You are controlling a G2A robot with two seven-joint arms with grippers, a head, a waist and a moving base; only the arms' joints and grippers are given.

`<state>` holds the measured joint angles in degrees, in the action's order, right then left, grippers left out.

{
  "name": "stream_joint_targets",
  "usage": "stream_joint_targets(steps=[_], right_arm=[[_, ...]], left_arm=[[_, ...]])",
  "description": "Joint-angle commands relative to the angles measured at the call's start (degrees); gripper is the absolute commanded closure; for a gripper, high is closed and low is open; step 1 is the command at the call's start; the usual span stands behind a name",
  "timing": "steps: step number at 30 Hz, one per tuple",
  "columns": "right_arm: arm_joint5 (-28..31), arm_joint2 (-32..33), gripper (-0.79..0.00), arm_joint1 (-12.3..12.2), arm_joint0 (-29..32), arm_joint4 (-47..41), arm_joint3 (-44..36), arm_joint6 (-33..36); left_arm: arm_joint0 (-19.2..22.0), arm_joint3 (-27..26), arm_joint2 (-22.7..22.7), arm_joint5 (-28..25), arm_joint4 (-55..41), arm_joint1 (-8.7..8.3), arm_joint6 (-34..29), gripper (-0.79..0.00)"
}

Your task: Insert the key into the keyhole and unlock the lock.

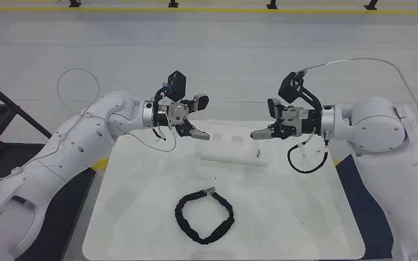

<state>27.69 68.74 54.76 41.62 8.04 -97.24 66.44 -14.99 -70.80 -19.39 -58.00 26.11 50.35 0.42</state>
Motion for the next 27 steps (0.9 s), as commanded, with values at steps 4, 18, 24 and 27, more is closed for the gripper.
stream_joint_targets(steps=[4,18,24,27], right_arm=[[0.0,0.0,-0.784,0.0,0.0,0.0,0.0,0.0],[0.0,0.0,-0.784,0.0,0.0,0.0,0.0,0.0],[-1.8,-0.1,-0.785,-0.2,1.8,2.5,1.2,-2.3],[-2.5,-0.3,-0.785,-0.3,2.5,3.2,2.0,-2.9]], left_arm=[[0.0,0.0,0.0,0.0,0.0,0.0,0.0,-0.784],[0.0,0.0,0.0,0.0,0.0,0.0,0.0,-0.784],[0.0,0.0,0.0,0.0,0.0,0.0,0.0,-0.785],[0.0,0.0,0.0,0.0,0.0,0.0,0.0,-0.785]])
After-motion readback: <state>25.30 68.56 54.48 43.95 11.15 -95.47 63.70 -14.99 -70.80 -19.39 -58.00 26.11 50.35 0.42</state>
